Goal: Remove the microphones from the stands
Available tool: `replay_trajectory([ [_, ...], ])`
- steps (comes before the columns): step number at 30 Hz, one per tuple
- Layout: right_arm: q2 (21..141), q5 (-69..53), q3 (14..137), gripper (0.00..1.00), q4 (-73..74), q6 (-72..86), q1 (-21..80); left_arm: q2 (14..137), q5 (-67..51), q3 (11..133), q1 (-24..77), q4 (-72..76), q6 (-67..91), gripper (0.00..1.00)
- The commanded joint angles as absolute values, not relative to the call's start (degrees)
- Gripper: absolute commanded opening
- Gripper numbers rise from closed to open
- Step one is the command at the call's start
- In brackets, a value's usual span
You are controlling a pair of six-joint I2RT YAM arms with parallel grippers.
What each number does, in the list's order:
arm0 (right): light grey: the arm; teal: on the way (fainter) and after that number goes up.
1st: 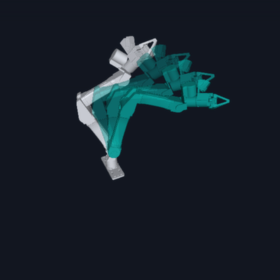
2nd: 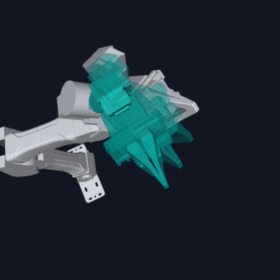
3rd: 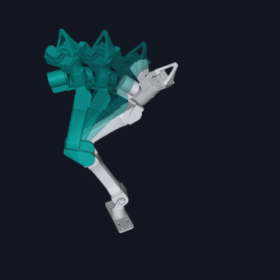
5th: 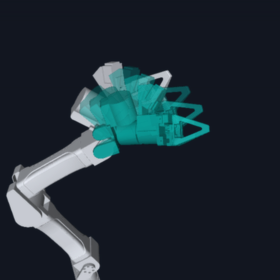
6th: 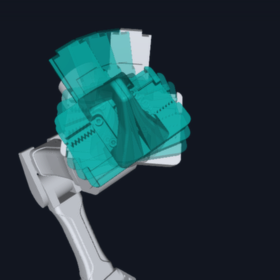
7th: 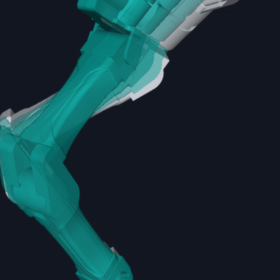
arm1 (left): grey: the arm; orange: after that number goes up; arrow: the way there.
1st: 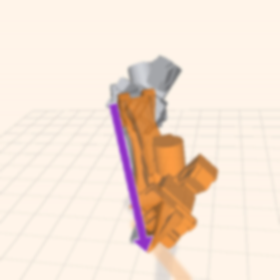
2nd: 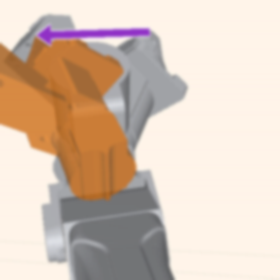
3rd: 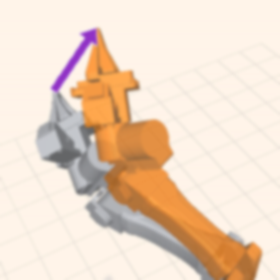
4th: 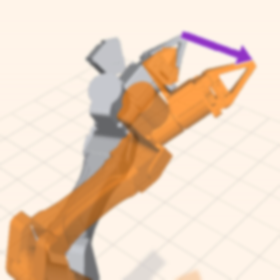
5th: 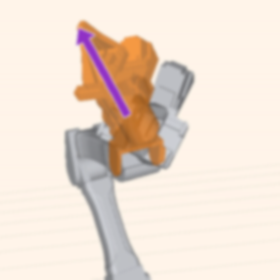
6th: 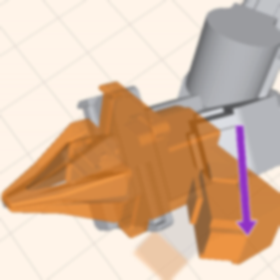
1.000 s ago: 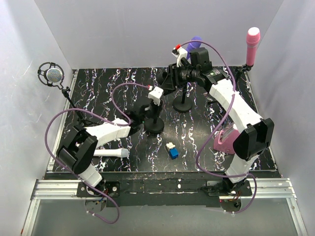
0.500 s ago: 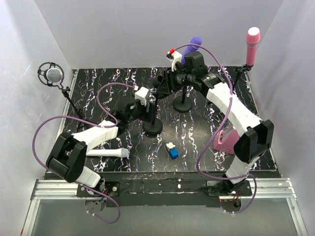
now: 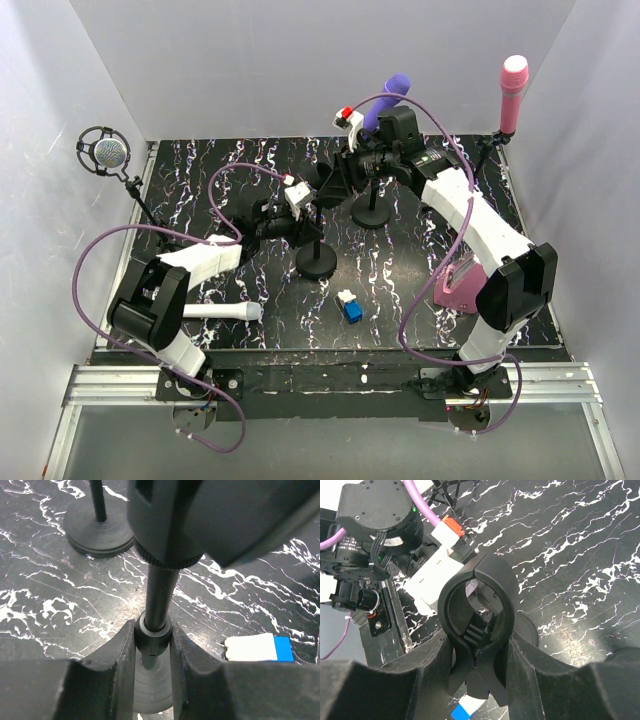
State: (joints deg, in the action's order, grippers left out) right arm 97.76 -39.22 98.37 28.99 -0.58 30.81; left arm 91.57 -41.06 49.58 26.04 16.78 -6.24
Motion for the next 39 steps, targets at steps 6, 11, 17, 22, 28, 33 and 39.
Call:
replay_trajectory([
  [6, 96.3, -21.2, 100.4, 0.01, 31.6, 14.9, 33.5, 85.3, 19.9, 51.7, 40.8, 15.7, 6.8, 0.0],
  [11, 95.7, -19.3, 99.1, 0.01, 30.2, 12.5, 34.6, 84.0, 4.0, 49.1, 39.1, 12.0, 3.4, 0.61],
  [17, 93.7, -17.7, 97.4, 0.01, 27.5, 0.2, 34.5, 73.8, -11.3, 47.6, 35.9, -2.4, -13.9, 0.94],
  [22, 92.1, -27.2, 97.4, 0.01, 35.0, -20.0, 34.6, 68.6, -13.3, 54.3, 35.9, -22.5, -21.1, 0.98],
  [28, 89.7, -25.0, 96.0, 0.01, 40.3, -25.4, 34.7, 71.2, -17.6, 62.7, 36.0, -35.8, -30.1, 0.98],
  [33, 88.4, -28.6, 91.2, 0.01, 40.6, -29.6, 34.6, 74.1, -21.9, 57.7, 36.0, -23.8, -27.4, 0.98],
  [39, 88.2, -29.5, 80.1, 0.01, 34.4, -27.1, 34.6, 75.1, -19.3, 44.6, 36.1, 1.8, -22.2, 0.98],
])
